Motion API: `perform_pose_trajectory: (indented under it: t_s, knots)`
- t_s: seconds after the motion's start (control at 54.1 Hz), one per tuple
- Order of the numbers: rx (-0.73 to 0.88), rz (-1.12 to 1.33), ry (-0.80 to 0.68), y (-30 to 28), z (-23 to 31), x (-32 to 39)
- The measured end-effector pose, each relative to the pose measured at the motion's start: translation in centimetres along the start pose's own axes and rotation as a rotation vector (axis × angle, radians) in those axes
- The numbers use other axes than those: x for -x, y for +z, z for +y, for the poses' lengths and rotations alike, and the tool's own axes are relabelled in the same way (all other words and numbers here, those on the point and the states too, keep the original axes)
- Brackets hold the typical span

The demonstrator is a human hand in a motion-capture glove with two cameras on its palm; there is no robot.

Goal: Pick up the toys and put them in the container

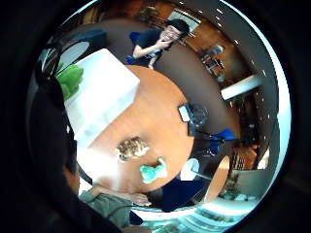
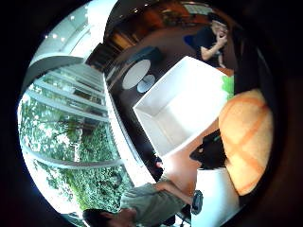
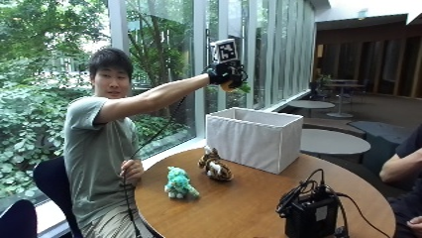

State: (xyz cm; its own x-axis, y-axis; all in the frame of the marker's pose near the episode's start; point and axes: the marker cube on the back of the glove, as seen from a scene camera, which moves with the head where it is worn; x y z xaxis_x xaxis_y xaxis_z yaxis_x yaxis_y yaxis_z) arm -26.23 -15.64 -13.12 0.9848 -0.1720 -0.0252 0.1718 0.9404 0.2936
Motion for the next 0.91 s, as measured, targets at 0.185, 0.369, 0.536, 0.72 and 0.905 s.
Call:
perform_pose_trajectory:
  t_s: [0.185,0.369,0.536,0.72,0.905]
  knots:
    - [0.019,-0.010,-0.185,4.1,-2.2,10.9]
    - [0.080,-0.255,-0.175,8.0,-3.4,17.5]
    - [0.111,-0.385,-0.265,8.4,-3.5,19.0]
    - [0.111,-0.354,-0.127,8.9,-5.2,18.3]
    - [0.222,-0.174,-0.116,8.4,-3.8,14.7]
